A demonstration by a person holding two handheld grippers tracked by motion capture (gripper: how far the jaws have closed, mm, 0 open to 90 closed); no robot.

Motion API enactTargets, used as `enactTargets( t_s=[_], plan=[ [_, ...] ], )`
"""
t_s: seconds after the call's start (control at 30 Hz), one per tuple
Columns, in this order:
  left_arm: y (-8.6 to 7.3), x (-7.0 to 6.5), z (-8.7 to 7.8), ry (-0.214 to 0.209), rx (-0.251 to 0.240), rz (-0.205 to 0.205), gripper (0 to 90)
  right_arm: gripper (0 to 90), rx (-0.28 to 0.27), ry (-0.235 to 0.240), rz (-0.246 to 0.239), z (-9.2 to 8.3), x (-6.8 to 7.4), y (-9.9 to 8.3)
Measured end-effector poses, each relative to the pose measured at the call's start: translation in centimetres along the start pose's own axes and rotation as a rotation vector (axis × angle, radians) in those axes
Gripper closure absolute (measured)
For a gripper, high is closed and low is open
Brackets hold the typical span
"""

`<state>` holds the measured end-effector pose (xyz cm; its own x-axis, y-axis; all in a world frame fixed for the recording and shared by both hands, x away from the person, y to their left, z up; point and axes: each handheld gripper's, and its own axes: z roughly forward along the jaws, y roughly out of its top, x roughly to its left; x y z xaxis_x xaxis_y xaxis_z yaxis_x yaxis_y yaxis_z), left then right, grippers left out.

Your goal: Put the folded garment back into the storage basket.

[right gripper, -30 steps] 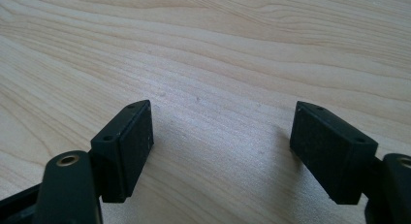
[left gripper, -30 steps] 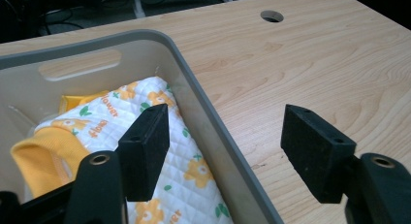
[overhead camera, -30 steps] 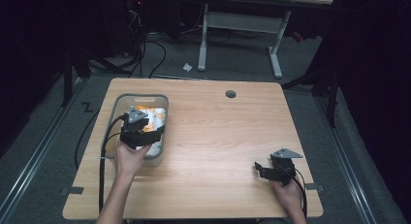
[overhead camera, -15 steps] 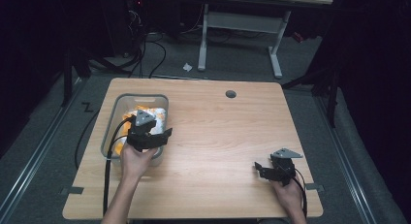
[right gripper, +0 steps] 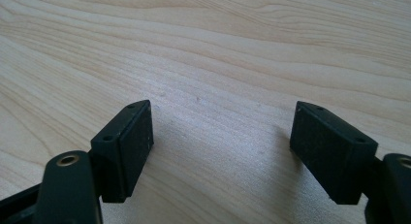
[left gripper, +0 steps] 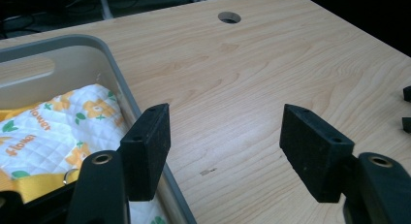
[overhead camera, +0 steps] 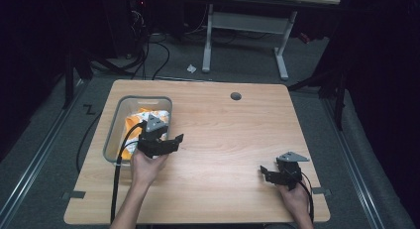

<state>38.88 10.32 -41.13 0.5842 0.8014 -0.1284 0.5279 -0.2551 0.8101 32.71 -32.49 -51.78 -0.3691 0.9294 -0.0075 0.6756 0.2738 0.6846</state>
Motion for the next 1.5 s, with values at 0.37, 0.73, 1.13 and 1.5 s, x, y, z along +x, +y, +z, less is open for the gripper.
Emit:
enactTargets(
  t_s=[0.37, 0.73, 1.13, 1.5],
  plan=[
    [-0.1, -1.3, 0.3, -0.040, -0.017, 0.008, 35.9, 23.9, 0.000, 0.001, 0.000, 0.0, 0.0, 0.0],
    [-0.8, -2.8, 1.3, -0.081, -0.004, 0.017, 35.9, 23.9, 0.000, 0.000, 0.000, 0.0, 0.0, 0.0],
    [-1.1, -3.7, 2.1, -0.120, -0.021, 0.002, 35.9, 23.9, 0.000, 0.000, 0.000, 0.0, 0.0, 0.0],
    [-1.5, -4.5, 2.7, -0.166, -0.022, -0.013, 35.4, 23.9, 0.000, 0.000, 0.000, 0.0, 0.0, 0.0]
  ],
)
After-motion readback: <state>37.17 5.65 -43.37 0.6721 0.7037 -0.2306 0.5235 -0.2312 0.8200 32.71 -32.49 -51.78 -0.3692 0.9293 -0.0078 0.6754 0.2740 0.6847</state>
